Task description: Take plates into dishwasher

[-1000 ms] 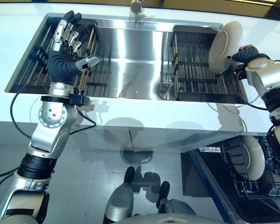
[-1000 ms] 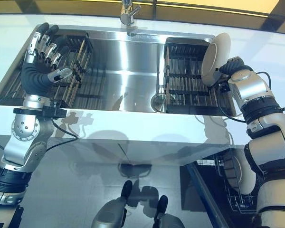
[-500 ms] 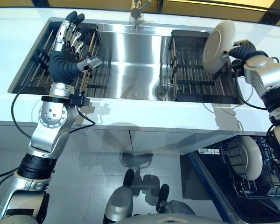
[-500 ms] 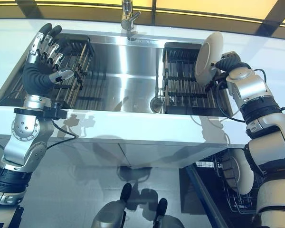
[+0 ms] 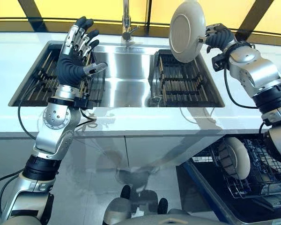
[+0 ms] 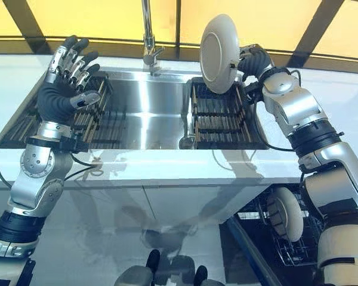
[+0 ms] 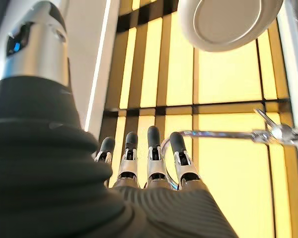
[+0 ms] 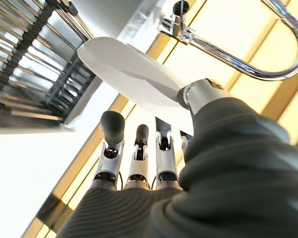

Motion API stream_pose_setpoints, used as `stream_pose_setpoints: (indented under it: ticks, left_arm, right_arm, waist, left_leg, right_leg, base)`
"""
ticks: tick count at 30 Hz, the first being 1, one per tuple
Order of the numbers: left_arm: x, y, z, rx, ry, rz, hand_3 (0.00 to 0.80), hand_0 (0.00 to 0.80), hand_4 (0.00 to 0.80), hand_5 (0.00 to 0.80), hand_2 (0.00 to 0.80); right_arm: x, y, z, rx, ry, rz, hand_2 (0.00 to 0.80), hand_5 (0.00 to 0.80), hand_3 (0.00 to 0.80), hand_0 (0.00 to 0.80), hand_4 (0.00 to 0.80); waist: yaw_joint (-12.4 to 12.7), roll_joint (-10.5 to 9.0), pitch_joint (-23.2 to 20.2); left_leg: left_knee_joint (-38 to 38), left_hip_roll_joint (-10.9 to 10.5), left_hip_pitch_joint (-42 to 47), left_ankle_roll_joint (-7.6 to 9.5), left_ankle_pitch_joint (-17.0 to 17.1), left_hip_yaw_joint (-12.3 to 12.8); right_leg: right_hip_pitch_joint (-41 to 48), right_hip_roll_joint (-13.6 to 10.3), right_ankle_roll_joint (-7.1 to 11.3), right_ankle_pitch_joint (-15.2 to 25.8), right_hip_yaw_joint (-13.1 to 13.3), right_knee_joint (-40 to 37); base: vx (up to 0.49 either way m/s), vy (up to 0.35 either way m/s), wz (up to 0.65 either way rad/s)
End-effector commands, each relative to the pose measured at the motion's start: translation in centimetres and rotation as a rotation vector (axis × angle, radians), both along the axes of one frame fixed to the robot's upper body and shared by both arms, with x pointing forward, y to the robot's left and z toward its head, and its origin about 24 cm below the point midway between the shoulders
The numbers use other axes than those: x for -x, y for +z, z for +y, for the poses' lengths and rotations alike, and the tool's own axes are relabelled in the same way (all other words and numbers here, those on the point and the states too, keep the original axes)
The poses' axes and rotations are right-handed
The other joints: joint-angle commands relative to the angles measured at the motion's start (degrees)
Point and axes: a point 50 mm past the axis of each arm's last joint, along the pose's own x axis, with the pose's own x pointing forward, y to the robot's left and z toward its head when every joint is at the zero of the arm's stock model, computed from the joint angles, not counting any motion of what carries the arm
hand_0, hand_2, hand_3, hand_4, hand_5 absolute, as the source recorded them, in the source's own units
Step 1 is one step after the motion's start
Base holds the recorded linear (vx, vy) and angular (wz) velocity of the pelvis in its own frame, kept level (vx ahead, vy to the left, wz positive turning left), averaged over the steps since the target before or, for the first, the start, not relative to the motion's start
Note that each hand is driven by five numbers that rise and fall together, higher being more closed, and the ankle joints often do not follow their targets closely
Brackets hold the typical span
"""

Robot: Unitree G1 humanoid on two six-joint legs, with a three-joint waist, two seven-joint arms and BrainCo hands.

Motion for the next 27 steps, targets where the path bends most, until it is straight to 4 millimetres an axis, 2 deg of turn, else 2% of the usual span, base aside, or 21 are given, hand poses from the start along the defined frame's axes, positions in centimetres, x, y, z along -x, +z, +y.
stream_pose_setpoints:
  ticks: [1, 8, 13, 18, 27]
  left_arm:
    - [0.2, -1.0, -0.3, 0.027, -0.037, 0.023, 0.0, 0.0, 0.0, 0.0, 0.0]
    - [0.1, -0.9, -0.1, 0.04, -0.053, 0.026, 0.0, 0.0, 0.0, 0.0, 0.0]
    - [0.0, -0.9, -0.3, 0.056, -0.054, 0.038, 0.0, 0.0, 0.0, 0.0, 0.0]
    - [-0.4, -1.8, -0.2, 0.049, -0.048, 0.089, 0.0, 0.0, 0.0, 0.0, 0.0]
    - [-1.3, -4.3, 1.3, 0.04, 0.027, 0.222, 0.0, 0.0, 0.0, 0.0, 0.0]
  right_arm:
    - [0.7, 1.3, -2.0, 0.039, -0.039, -0.083, 0.8, 0.8, 0.8, 0.8, 0.8]
    - [1.8, 1.7, -5.0, 0.097, -0.097, -0.087, 0.8, 0.8, 0.8, 0.8, 0.8]
    - [3.2, 1.5, -8.0, 0.099, -0.161, -0.081, 0.8, 0.8, 0.8, 0.8, 0.8]
    - [4.6, 1.7, -11.1, 0.115, -0.235, -0.064, 0.8, 0.8, 0.8, 0.8, 0.8]
    - [8.0, 1.3, -16.5, 0.156, -0.366, -0.009, 0.8, 0.8, 0.8, 0.8, 0.8]
  waist:
    - [-2.16, -0.57, -7.75]
    - [-4.46, -0.69, -9.3]
    - [-6.75, -0.7, -9.85]
    - [-8.48, -0.75, -10.34]
    - [-12.3, -0.55, -11.39]
  left_leg:
    - [-0.02, -3.73, 4.26, 4.38, -8.43, 1.83]
    - [-0.02, -3.12, 4.7, 4.29, -9.09, 4.34]
    - [-0.02, -2.38, 5.45, 4.22, -9.66, 6.51]
    - [-0.02, -1.77, 5.76, 4.03, -9.98, 8.22]
    - [-0.02, -0.84, 6.01, 3.9, -10.46, 11.24]
  right_leg:
    - [1.07, 2.49, -0.96, -2.04, 0.14, 0.29]
    - [0.61, 2.99, -0.66, -1.83, 1.8, 0.29]
    - [0.5, 3.41, -0.52, -1.73, 3.4, 0.29]
    - [0.06, 3.79, -0.27, -1.56, 4.79, 0.29]
    - [-1.11, 4.78, 0.12, -1.07, 8.02, 0.29]
  base:
    - [-0.023, -0.019, -0.23]
    - [-0.03, -0.02, -0.23]
    - [-0.029, -0.023, -0.21]
    - [-0.019, -0.023, -0.22]
    - [0.0, -0.022, -0.23]
